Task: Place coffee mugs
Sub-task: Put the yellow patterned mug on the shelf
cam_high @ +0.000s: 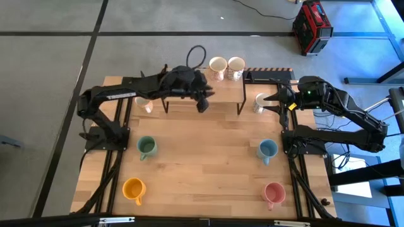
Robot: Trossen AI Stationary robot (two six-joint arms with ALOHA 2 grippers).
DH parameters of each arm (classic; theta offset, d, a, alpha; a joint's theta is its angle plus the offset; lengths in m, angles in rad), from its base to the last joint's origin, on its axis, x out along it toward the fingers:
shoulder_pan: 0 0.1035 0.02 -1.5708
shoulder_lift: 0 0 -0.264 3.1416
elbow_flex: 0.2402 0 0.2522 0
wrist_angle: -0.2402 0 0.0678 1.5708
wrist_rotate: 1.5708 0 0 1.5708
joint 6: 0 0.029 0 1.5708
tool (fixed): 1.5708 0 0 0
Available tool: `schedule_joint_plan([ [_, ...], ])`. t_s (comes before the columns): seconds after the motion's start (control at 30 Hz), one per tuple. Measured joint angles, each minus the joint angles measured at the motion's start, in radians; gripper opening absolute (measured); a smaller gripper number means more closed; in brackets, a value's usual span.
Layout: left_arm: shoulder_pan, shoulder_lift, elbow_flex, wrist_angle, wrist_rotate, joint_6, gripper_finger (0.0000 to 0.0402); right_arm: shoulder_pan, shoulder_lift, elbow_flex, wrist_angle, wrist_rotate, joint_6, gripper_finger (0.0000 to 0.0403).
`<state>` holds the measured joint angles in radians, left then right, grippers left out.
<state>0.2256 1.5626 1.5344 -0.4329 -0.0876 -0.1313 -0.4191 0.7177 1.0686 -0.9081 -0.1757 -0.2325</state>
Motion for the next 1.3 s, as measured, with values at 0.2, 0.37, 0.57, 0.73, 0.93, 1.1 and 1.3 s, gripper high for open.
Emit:
schedule_joint_plan([
  [0.2,-0.130,-0.080,-0.001,-0.146,-0.001,-0.168,0.0102,0.000,0.000,0.000,0.000,0.000,0.000,0.0147],
  [0.37,-0.225,-0.115,0.000,-0.224,-0.093,-0.330,0.0102,0.000,0.000,0.000,0.000,0.000,0.004,0.0147],
  [0.57,-0.296,-0.190,-0.028,-0.419,-0.220,-0.443,0.0102,0.000,0.000,0.000,-0.002,0.000,0.053,0.0147],
  [0.73,-0.284,-0.337,-0.188,-0.414,-0.222,-0.496,0.0102,0.000,0.000,0.000,-0.002,0.007,0.055,0.0147],
  [0.93,-0.259,-0.560,-0.422,-0.413,-0.264,-0.533,0.0102,0.000,0.005,0.000,0.000,0.043,0.099,0.0147],
  [1.1,-0.245,-0.688,-0.535,-0.452,-0.270,-0.538,0.0102,0.000,0.044,0.000,0.000,0.131,0.100,0.0147],
  [1.3,-0.155,-0.784,-0.627,-0.579,-0.260,-0.604,0.0140,0.000,0.101,-0.001,-0.002,0.147,0.101,0.0147],
])
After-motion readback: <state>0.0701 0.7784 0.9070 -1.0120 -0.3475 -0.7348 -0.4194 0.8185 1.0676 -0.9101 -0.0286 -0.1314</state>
